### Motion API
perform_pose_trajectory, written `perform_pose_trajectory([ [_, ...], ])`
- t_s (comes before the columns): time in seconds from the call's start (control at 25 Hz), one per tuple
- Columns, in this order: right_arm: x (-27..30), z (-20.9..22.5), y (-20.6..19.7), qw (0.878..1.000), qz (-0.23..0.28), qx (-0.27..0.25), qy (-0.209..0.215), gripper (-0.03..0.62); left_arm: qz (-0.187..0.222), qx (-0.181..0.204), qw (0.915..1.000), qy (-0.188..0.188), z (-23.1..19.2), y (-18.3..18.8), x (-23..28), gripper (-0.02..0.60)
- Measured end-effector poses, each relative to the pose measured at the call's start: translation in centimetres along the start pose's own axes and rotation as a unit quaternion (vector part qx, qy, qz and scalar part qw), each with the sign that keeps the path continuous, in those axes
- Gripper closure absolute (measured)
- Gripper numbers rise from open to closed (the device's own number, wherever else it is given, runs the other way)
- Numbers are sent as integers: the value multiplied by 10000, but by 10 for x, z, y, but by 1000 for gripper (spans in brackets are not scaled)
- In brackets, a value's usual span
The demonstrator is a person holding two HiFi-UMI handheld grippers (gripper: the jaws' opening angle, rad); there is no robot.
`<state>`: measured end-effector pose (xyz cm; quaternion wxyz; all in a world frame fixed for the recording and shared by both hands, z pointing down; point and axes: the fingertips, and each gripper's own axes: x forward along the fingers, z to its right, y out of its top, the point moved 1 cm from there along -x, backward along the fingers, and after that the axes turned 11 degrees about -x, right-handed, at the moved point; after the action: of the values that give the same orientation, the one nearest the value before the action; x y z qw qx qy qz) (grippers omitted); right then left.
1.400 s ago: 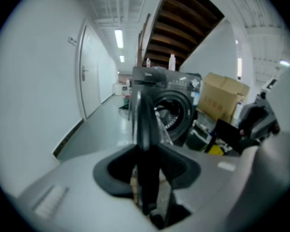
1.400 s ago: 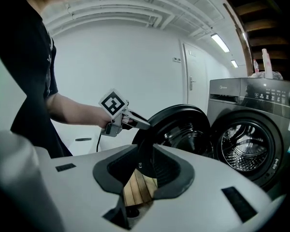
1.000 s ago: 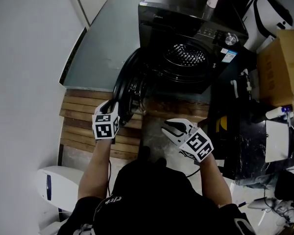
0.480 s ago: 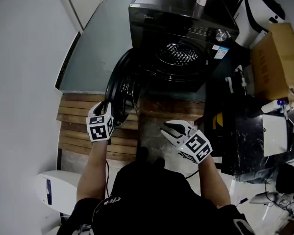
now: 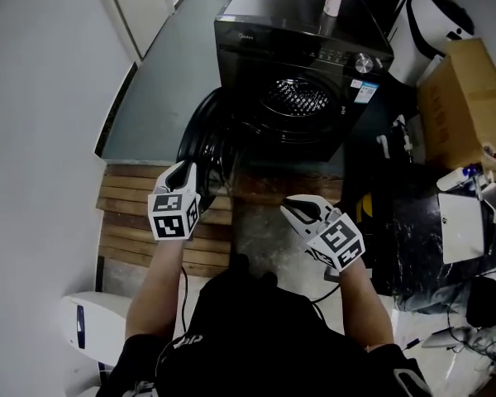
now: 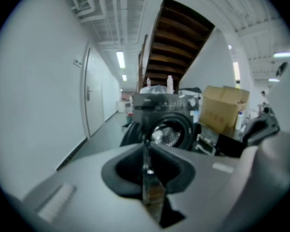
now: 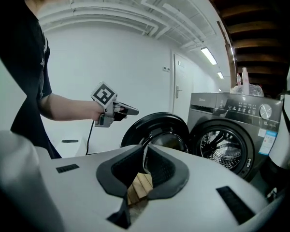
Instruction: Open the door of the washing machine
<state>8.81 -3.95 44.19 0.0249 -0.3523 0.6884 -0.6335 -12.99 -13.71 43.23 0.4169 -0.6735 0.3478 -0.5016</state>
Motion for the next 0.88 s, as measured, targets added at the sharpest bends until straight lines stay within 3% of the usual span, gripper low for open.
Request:
perform_pose_trajectory([
  [0.28, -7, 30, 29, 9943, 529, 743, -552, 594, 443, -178, 9976, -504, 31, 44, -2, 557],
  [0.48, 6, 42, 48, 9942, 576, 499, -756, 597, 571, -276, 9929, -1007, 53, 60, 0, 566],
  [0.72, 15, 79, 78, 9778, 727, 530, -1891, 597, 743, -160, 9864, -1459, 57, 77, 5, 566],
  [0.88, 17, 86, 89, 9673, 961, 618, -2263, 599, 866, -202, 9847, -1501, 45, 85, 14, 566],
])
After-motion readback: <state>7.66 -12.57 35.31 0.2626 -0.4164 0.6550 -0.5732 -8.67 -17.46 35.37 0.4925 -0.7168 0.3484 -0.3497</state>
